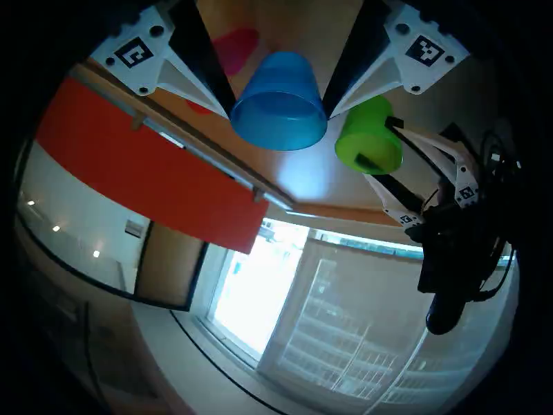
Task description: Pour water
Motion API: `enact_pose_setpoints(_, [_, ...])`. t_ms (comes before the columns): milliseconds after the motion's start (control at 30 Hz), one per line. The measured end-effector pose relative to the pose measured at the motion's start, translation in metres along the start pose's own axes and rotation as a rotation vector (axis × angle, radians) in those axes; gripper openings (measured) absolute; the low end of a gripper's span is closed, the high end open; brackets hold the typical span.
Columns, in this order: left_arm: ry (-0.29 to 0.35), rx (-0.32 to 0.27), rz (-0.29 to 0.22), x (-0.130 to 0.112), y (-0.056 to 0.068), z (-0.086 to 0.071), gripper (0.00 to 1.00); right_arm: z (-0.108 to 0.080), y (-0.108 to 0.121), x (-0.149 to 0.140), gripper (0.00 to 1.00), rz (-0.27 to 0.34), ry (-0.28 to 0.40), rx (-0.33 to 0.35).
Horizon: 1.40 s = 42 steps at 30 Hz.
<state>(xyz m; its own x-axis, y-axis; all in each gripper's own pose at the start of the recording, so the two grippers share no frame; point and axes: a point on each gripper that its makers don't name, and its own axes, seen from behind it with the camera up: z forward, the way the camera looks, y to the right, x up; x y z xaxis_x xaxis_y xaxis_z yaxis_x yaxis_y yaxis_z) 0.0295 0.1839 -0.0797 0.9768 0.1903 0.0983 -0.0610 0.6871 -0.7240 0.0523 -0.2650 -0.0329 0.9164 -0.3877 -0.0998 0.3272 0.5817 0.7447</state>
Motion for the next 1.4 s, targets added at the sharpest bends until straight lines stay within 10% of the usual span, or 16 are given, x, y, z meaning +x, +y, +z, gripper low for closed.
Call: enact_pose_setpoints(1400, [0.003,-0.027,0.031,-0.004,0.012,0.006,0.86,0.021,-0.008,0.054,0.91,-0.438,0.025,0.062])
